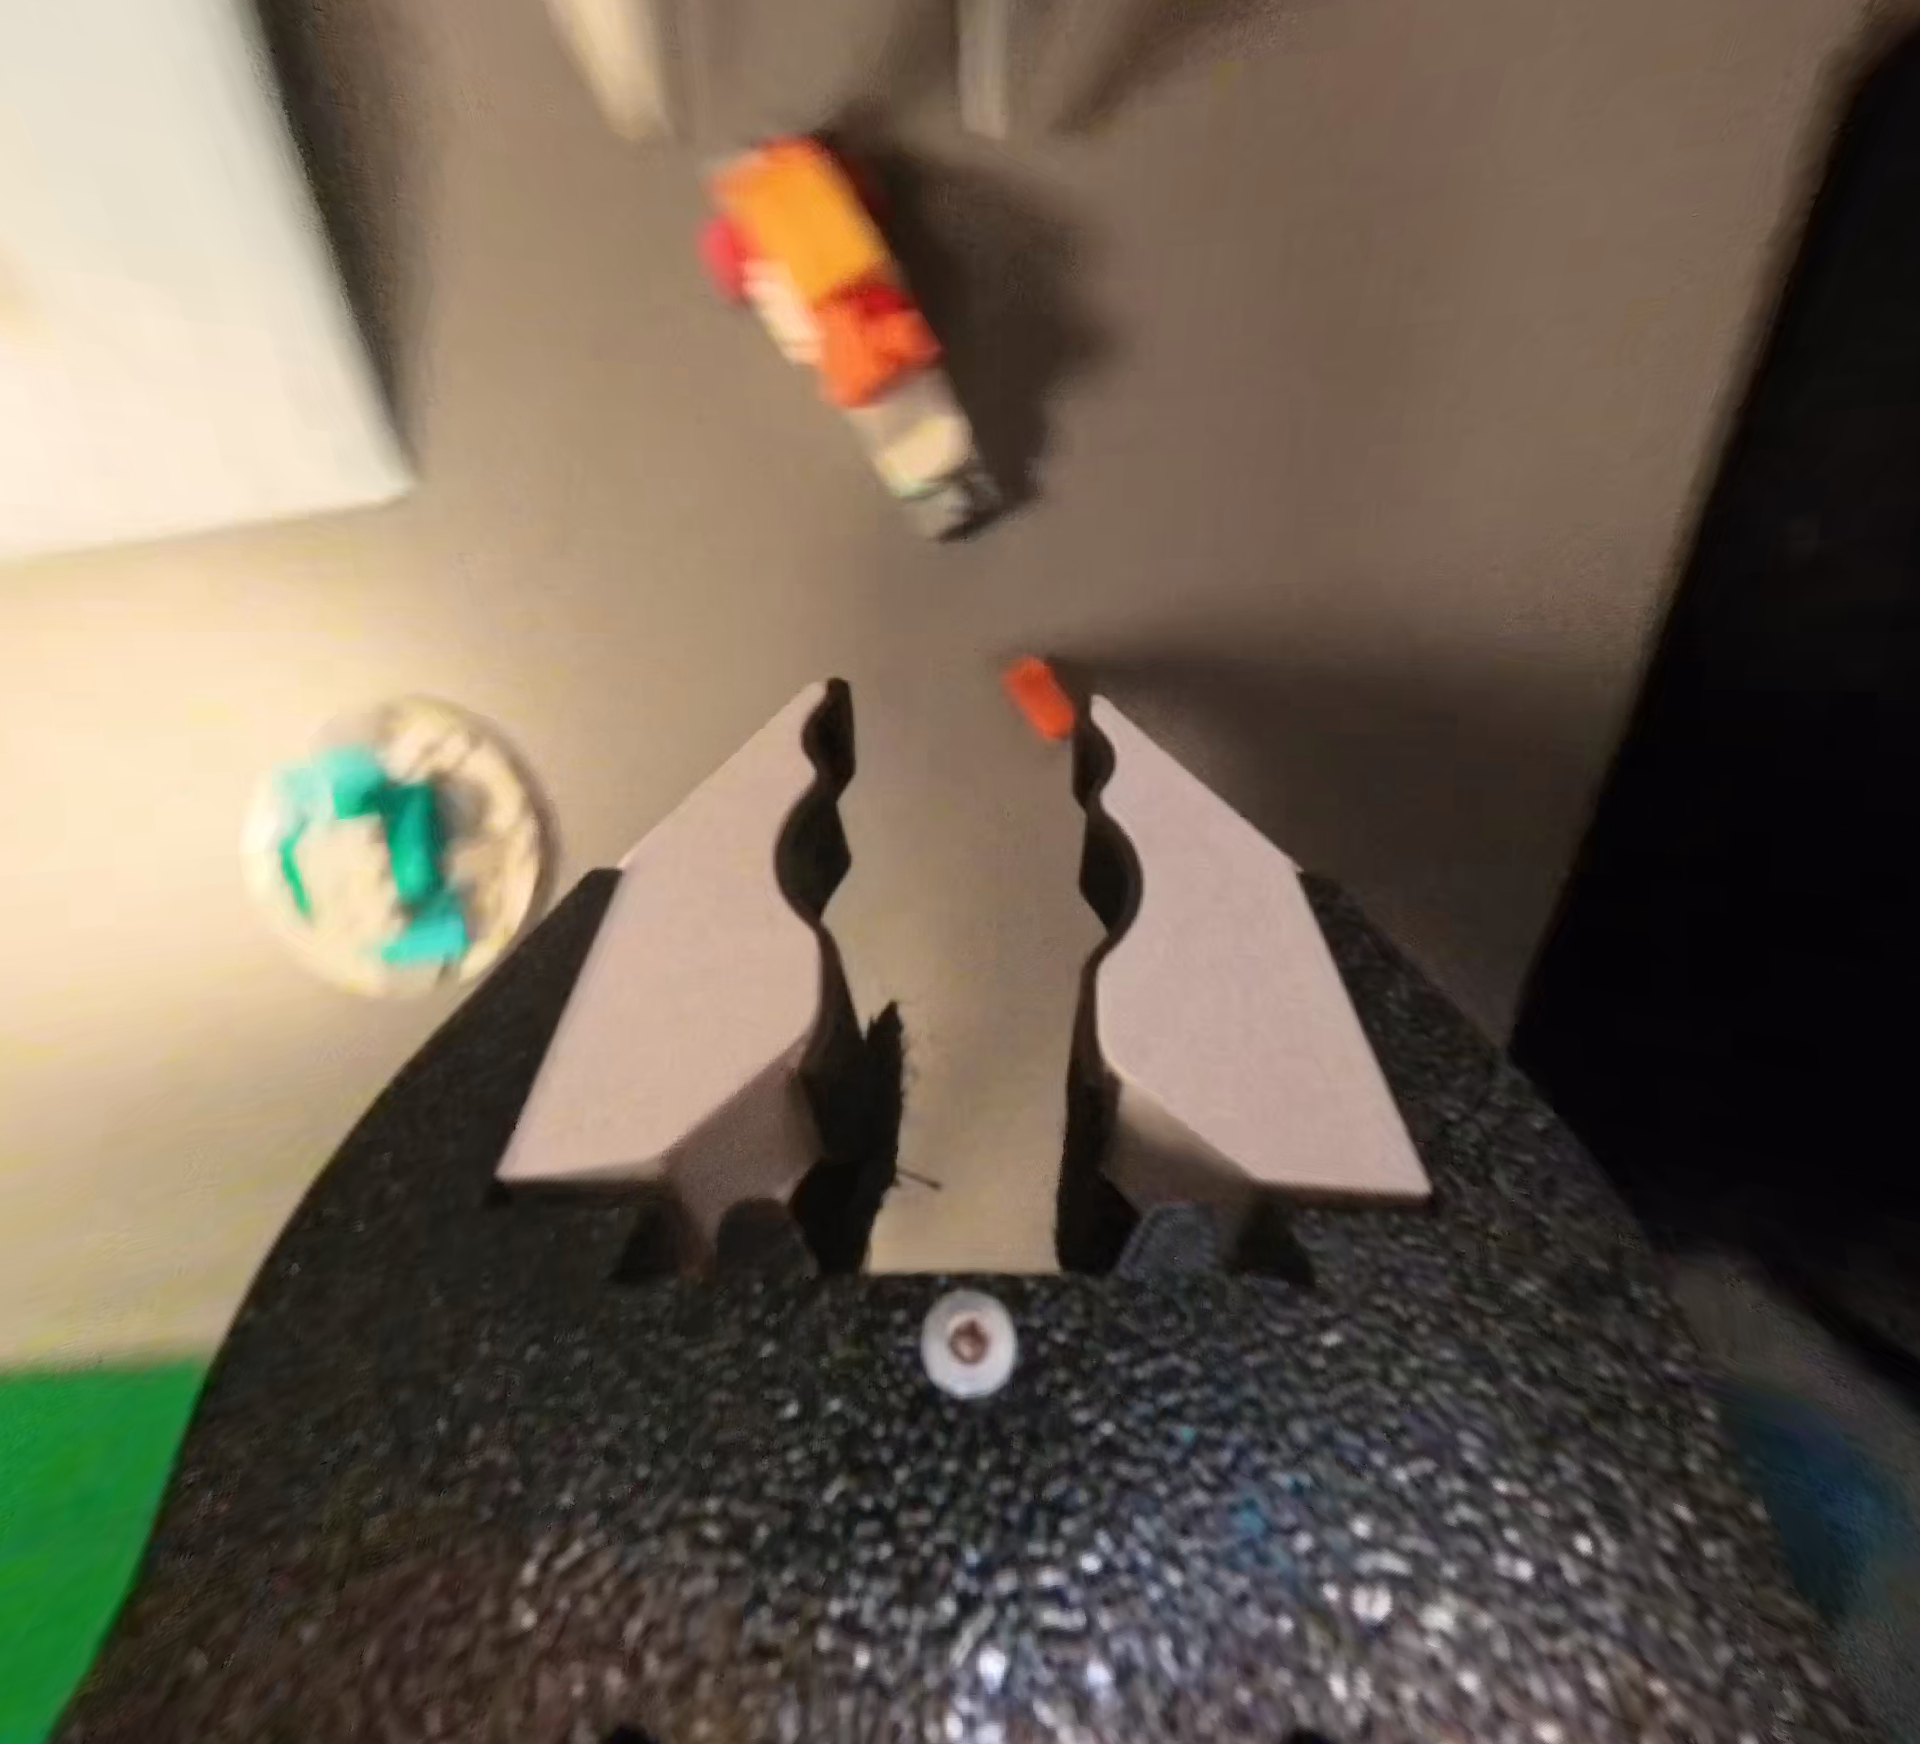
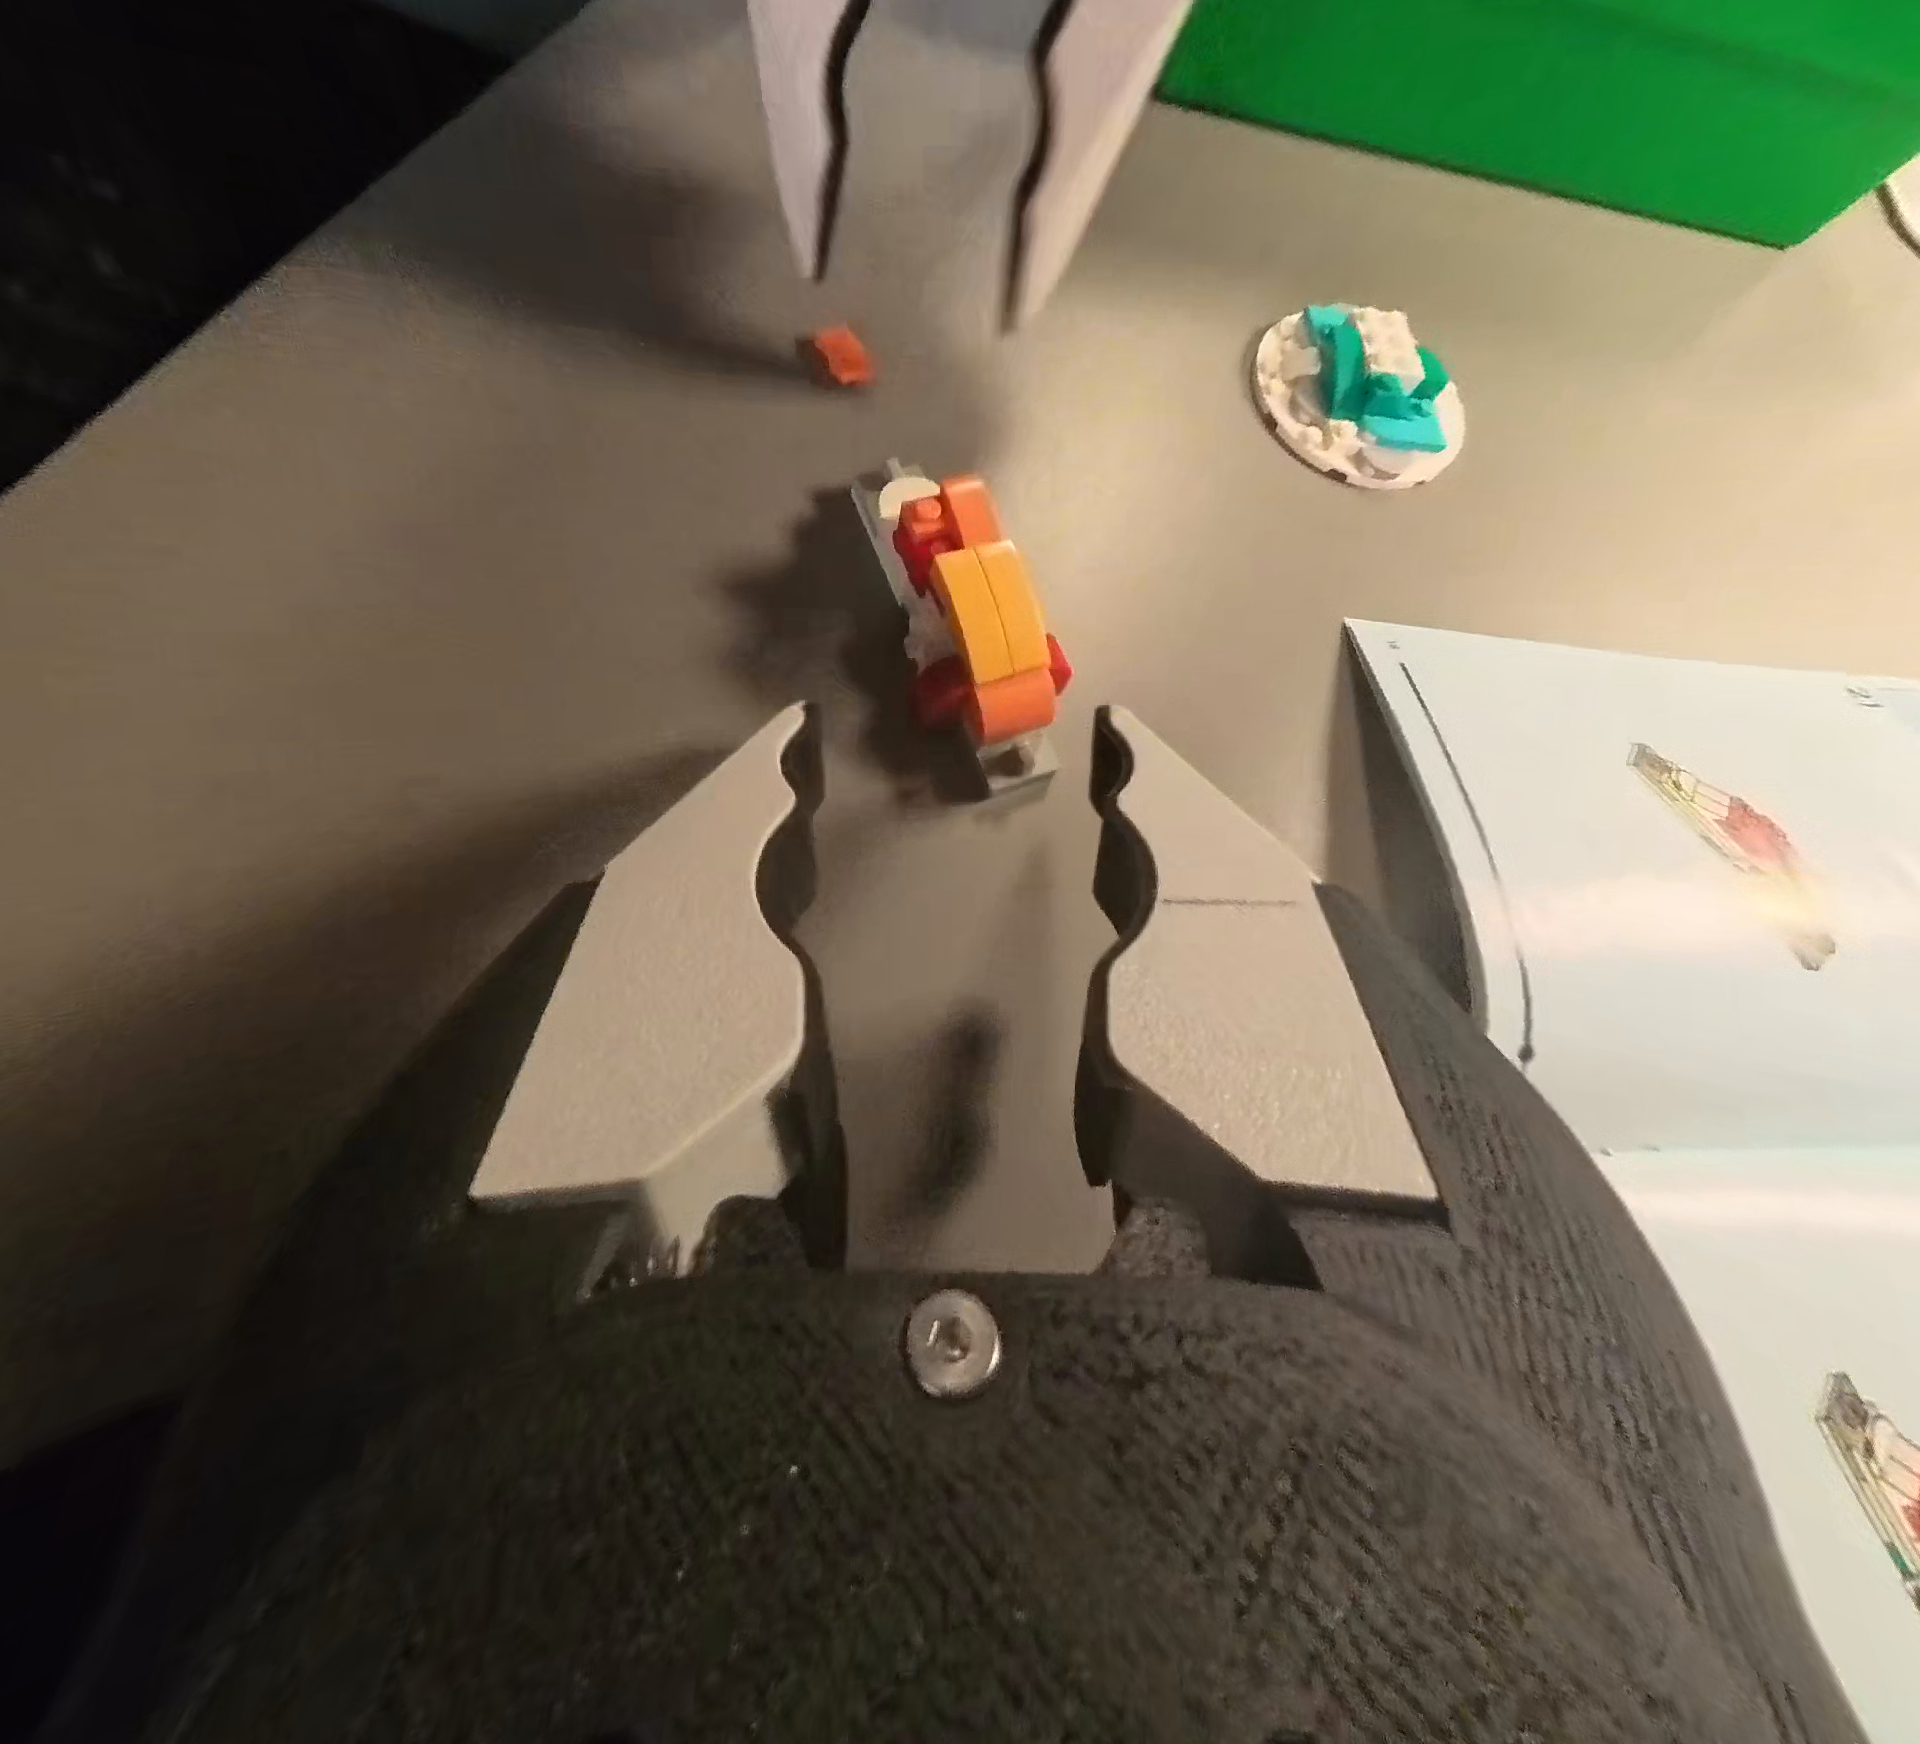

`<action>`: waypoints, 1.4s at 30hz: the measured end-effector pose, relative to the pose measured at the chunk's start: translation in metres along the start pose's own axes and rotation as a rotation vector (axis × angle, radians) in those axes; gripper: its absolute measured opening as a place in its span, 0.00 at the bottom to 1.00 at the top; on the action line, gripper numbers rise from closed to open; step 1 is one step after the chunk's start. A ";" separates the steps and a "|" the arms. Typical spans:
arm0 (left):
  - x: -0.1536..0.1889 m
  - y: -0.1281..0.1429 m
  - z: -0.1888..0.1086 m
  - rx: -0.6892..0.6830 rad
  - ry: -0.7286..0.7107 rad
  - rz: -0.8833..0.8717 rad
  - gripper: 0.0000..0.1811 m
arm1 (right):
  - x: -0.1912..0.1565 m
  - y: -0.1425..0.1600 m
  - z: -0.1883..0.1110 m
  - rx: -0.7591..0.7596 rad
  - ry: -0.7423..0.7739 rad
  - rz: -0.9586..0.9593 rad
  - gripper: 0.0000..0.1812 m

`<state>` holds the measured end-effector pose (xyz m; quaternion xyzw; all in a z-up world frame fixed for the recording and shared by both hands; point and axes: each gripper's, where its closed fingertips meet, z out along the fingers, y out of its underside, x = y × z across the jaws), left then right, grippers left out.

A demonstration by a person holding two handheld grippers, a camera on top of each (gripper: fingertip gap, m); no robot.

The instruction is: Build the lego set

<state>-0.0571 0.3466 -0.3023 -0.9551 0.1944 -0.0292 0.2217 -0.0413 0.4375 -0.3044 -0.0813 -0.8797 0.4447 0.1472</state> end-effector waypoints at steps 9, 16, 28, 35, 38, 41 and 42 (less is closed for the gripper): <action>0.015 0.020 0.002 0.144 -0.260 -0.352 0.23 | 0.001 0.004 0.007 -0.032 -0.021 -0.061 0.24; 0.017 0.014 0.012 0.214 -0.231 -0.413 0.20 | -0.001 0.002 0.012 -0.037 -0.058 -0.063 0.18; 0.015 0.012 0.014 0.249 -0.208 -0.382 0.11 | -0.001 0.002 0.012 -0.040 -0.057 -0.045 0.22; 0.013 0.012 0.013 0.284 -0.209 -0.401 0.09 | -0.001 0.001 0.014 -0.044 -0.056 -0.045 0.17; 0.013 0.013 0.013 0.281 -0.215 -0.397 0.07 | 0.000 0.001 0.015 -0.047 -0.054 -0.045 0.15; 0.013 0.015 0.013 0.273 -0.216 -0.398 0.06 | 0.000 0.001 0.014 -0.046 -0.052 -0.048 0.15; 0.013 0.015 0.013 0.273 -0.215 -0.400 0.06 | 0.000 0.001 0.014 -0.046 -0.052 -0.049 0.15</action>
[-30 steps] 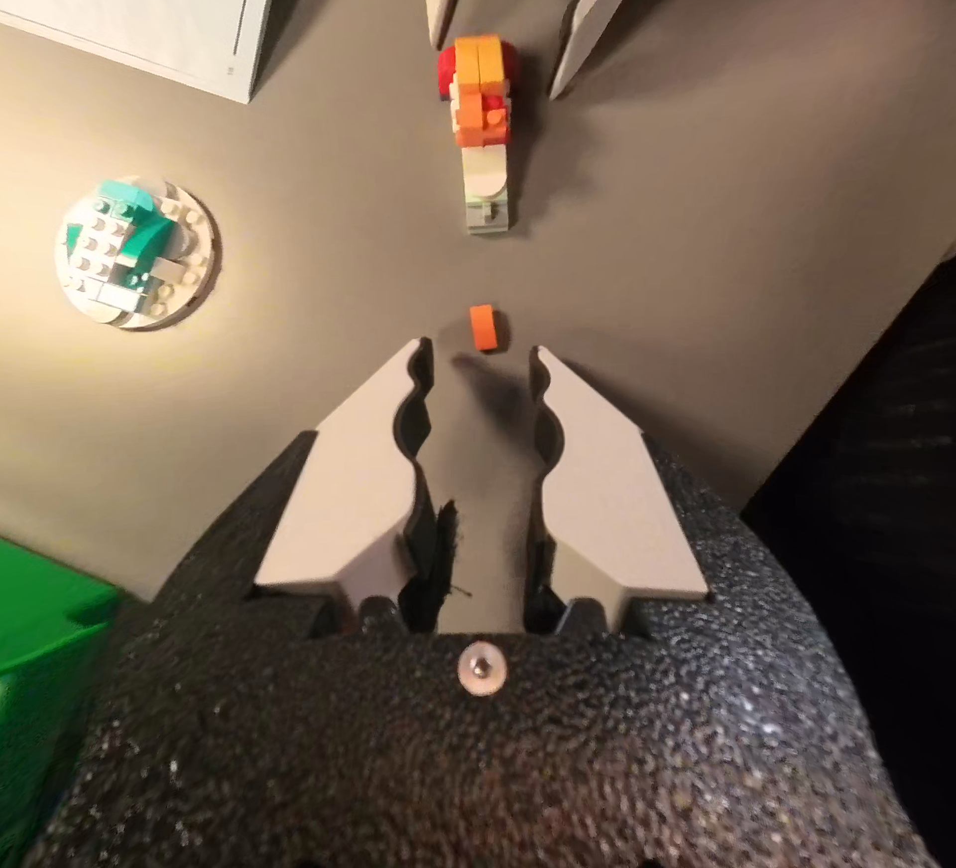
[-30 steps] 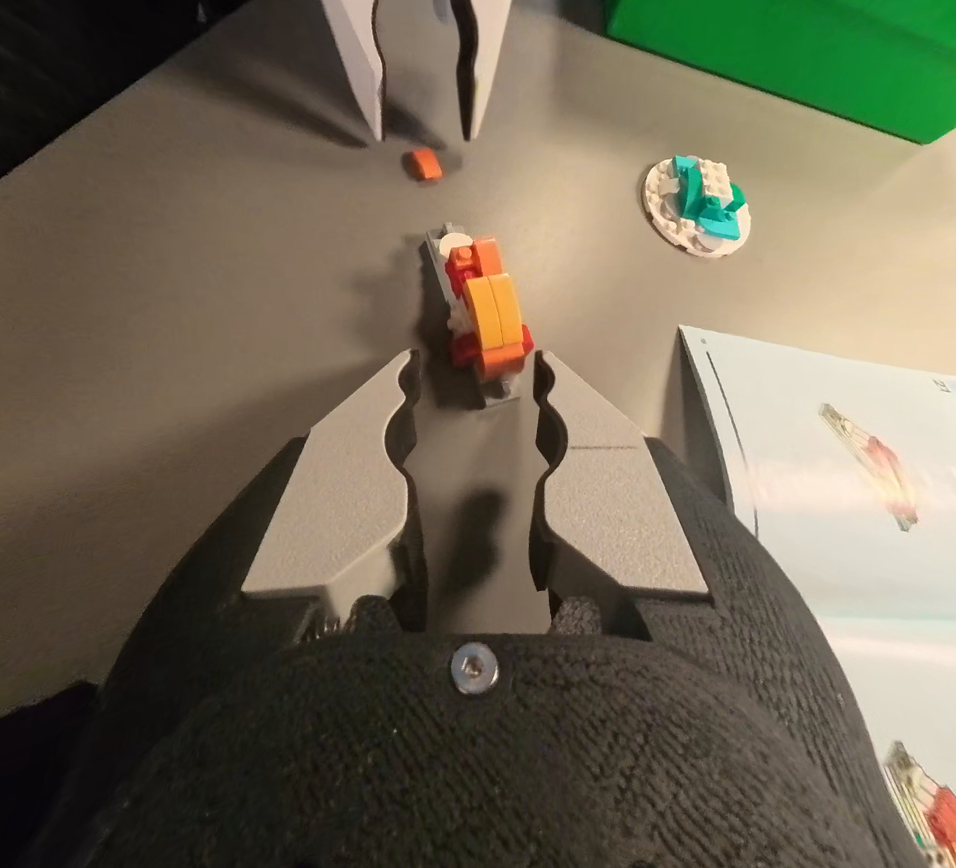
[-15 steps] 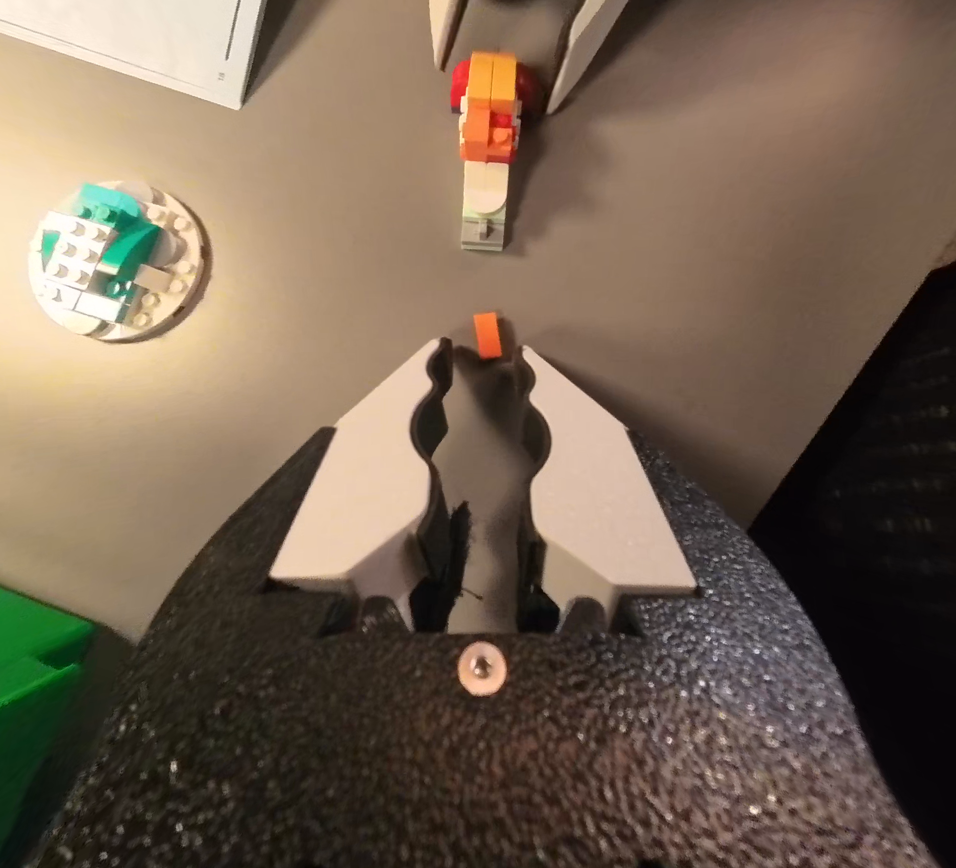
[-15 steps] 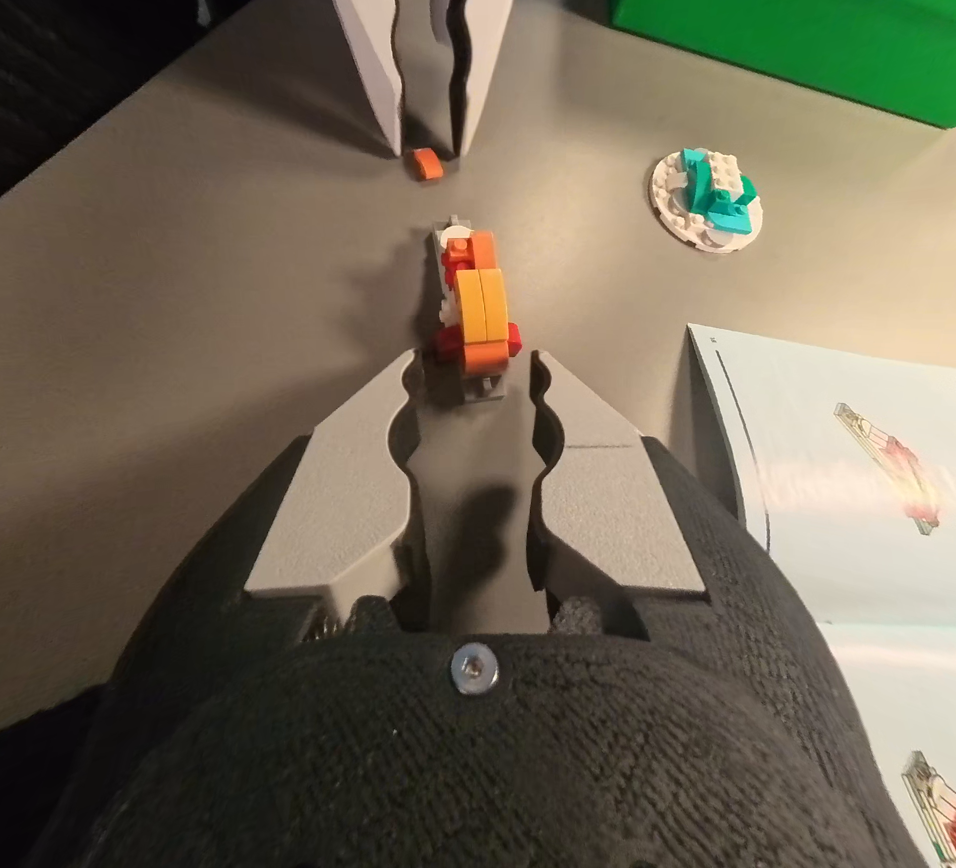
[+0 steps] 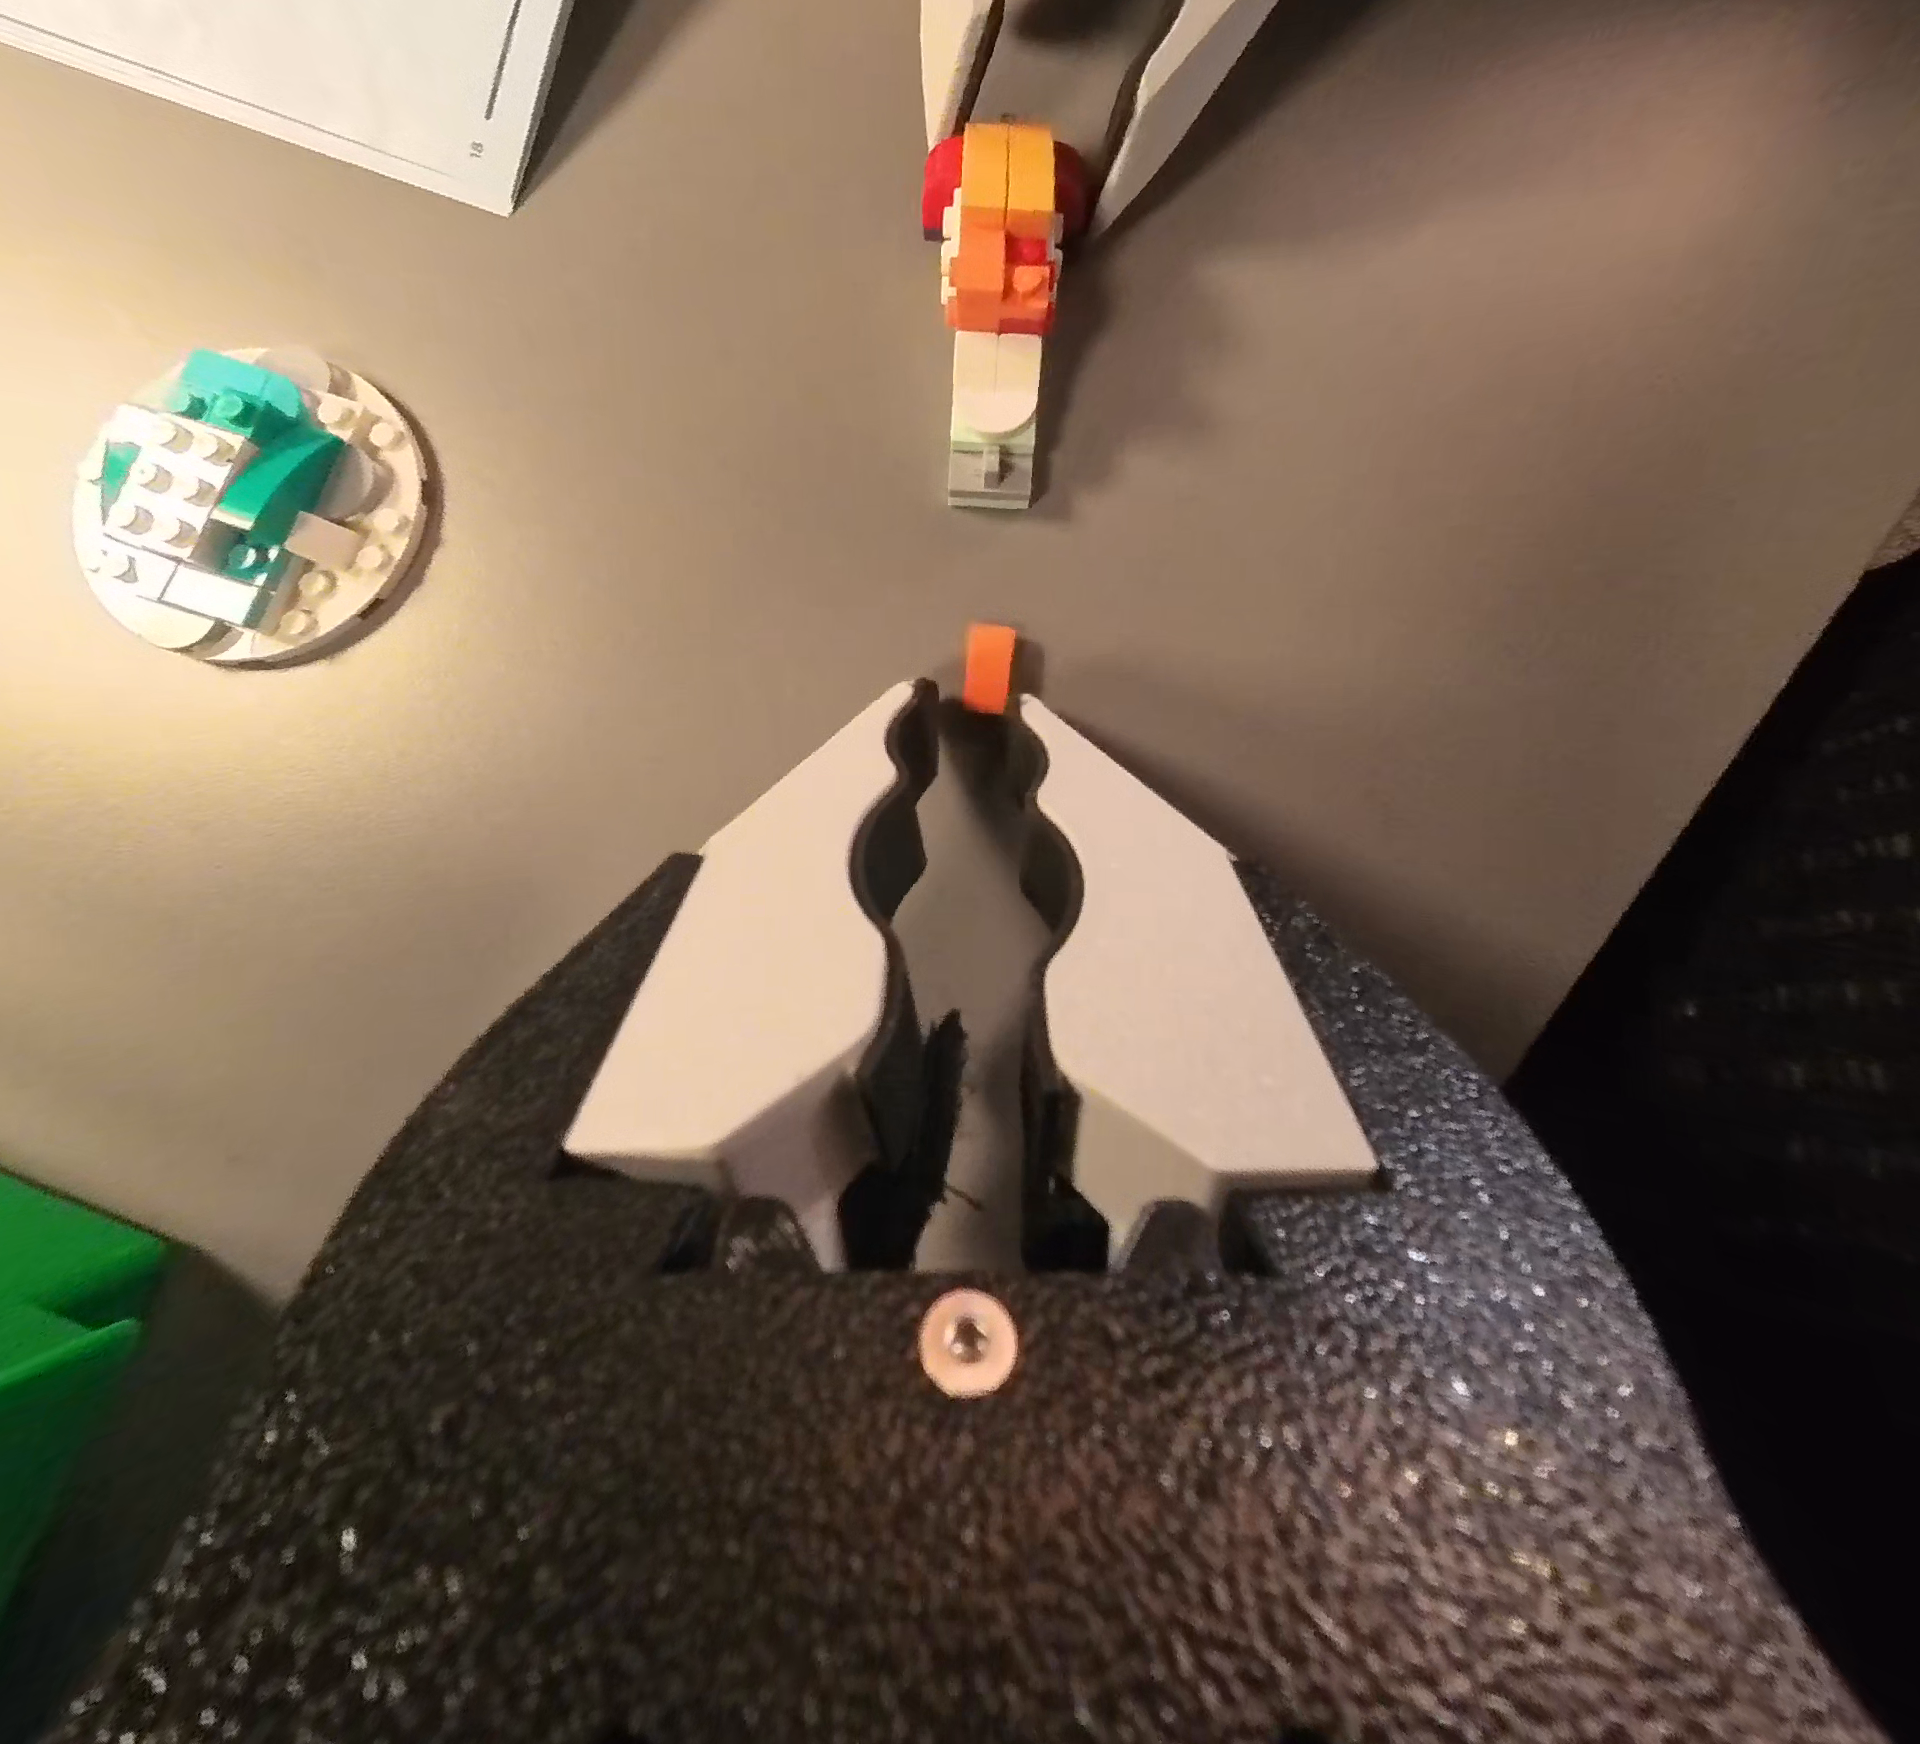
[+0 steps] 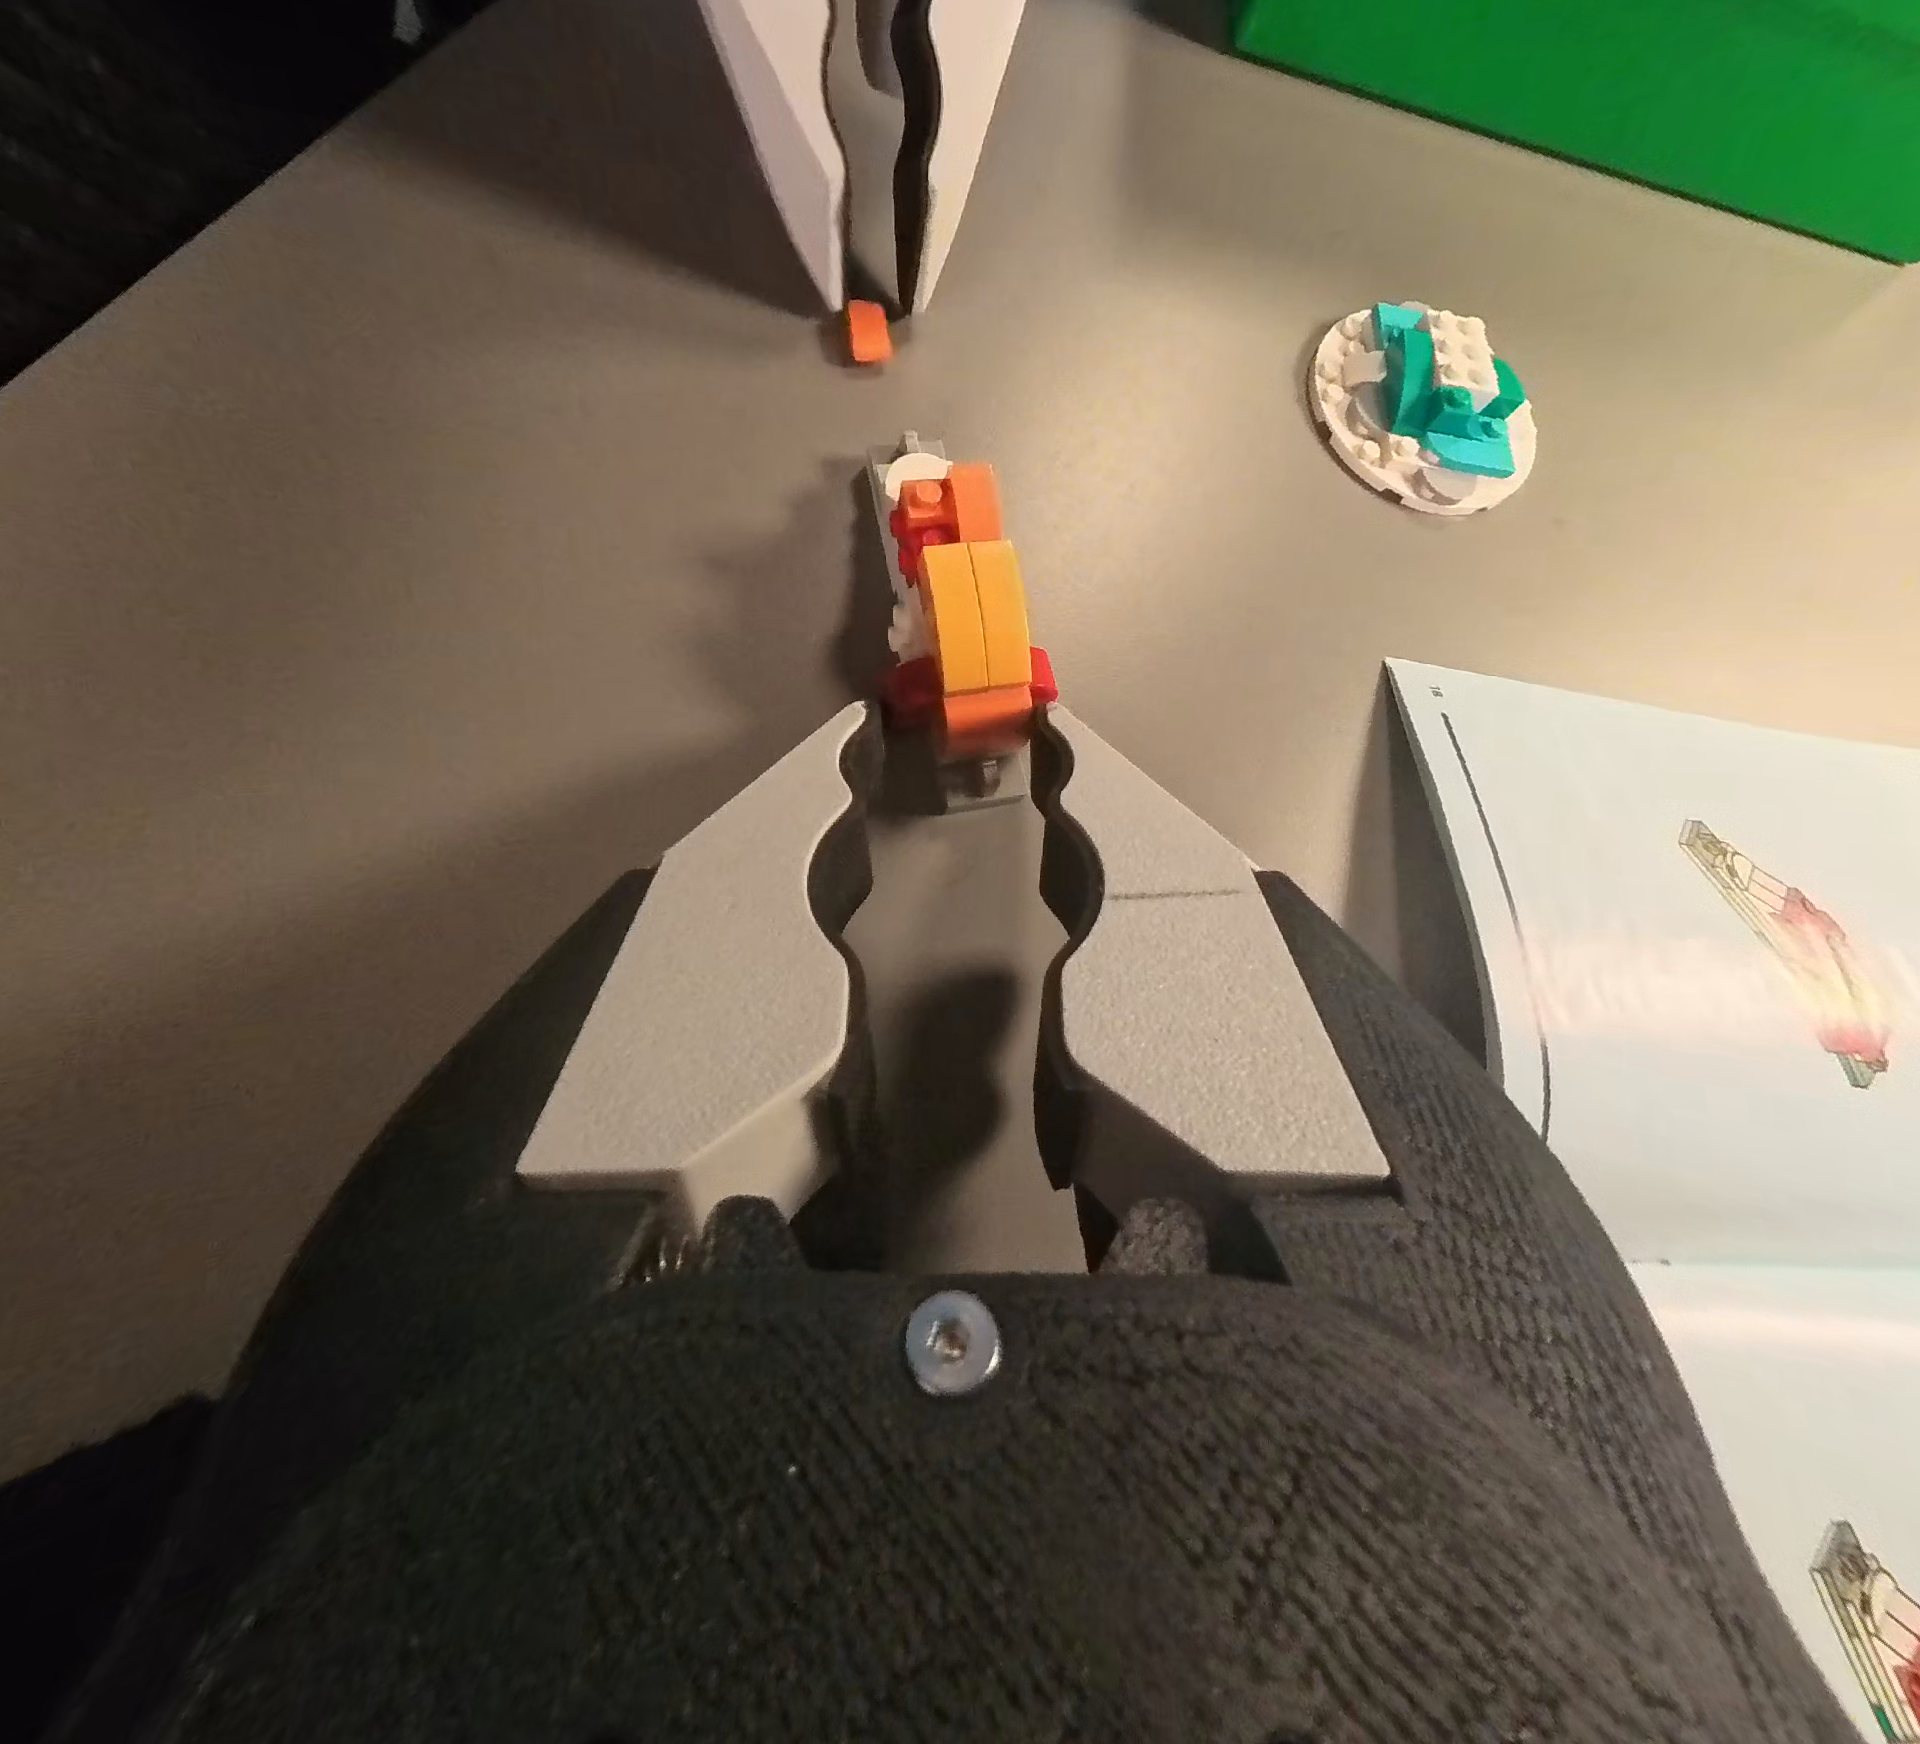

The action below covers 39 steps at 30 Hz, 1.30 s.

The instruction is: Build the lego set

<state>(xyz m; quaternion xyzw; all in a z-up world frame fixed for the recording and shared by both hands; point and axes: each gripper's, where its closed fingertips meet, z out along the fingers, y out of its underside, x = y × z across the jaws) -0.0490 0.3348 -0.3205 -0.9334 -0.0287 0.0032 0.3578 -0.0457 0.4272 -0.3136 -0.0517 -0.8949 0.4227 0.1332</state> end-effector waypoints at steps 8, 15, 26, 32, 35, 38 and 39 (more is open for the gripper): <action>-0.003 -0.005 0.000 0.004 -0.030 0.049 0.07 | 0.001 0.000 0.000 -0.001 0.001 0.003 0.15; 0.006 -0.005 0.004 0.025 0.082 0.049 0.13 | 0.001 0.000 0.000 -0.002 0.001 0.004 0.15; 0.012 -0.016 -0.002 0.090 0.236 0.200 0.15 | 0.001 0.000 0.000 -0.002 0.000 0.005 0.15; 0.013 -0.006 0.002 0.002 0.302 0.250 0.14 | 0.000 0.000 0.000 -0.002 0.000 0.005 0.15; 0.012 -0.003 -0.001 -0.022 0.300 0.232 0.12 | 0.000 0.000 0.000 -0.002 0.000 0.006 0.15; 0.012 -0.001 -0.004 -0.023 0.300 0.213 0.10 | 0.000 0.000 0.000 -0.002 -0.001 0.006 0.15; 0.010 -0.002 -0.003 -0.009 0.284 0.215 0.10 | 0.000 0.000 0.000 -0.002 -0.001 0.007 0.15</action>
